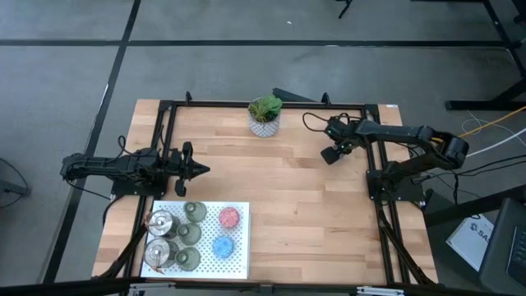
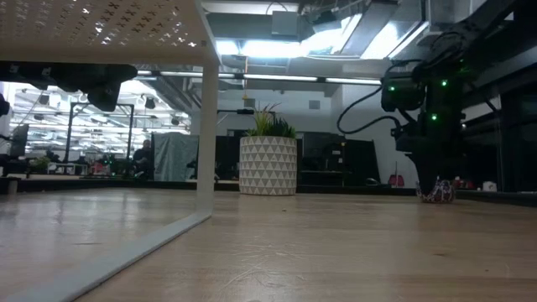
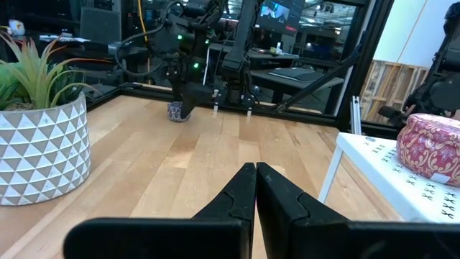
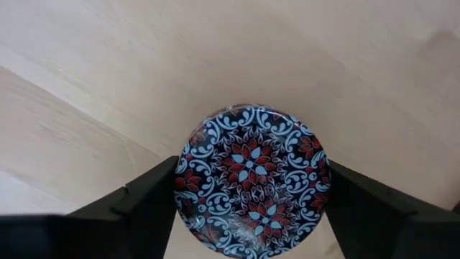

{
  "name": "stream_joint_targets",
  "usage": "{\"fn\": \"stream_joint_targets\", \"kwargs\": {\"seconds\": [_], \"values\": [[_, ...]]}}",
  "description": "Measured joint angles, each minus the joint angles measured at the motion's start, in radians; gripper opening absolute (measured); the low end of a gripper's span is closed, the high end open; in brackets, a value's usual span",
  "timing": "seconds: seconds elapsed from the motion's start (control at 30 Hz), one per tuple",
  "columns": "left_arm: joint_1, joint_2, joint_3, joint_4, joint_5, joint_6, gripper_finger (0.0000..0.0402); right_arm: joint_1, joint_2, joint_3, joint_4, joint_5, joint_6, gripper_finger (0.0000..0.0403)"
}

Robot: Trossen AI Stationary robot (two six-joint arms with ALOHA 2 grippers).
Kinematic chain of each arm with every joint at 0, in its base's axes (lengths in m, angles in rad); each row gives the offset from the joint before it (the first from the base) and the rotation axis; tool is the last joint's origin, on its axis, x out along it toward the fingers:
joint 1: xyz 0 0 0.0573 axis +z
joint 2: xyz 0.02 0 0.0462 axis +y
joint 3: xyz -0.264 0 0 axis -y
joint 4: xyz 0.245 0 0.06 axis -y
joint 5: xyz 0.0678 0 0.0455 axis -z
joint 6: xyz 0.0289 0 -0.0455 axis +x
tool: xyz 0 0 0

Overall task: Pick & Place candle stick holders
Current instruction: Put the red scented candle on the shelf

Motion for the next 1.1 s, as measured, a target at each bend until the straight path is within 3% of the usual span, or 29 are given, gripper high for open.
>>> {"fn": "stream_joint_targets", "kwargs": {"seconds": [0.47, 1.1], "values": [[0.0, 0.0, 0.0, 0.0, 0.0, 0.0, 0.0006, 0.08, 0.01, 0.074, -0.052, -0.023, -0.004, 0.0297], [0.0, 0.0, 0.0, 0.0, 0.0, 0.0, 0.0006, 0.437, 0.008, 0.398, -0.049, -0.039, 0.06, 0.0296]]}}
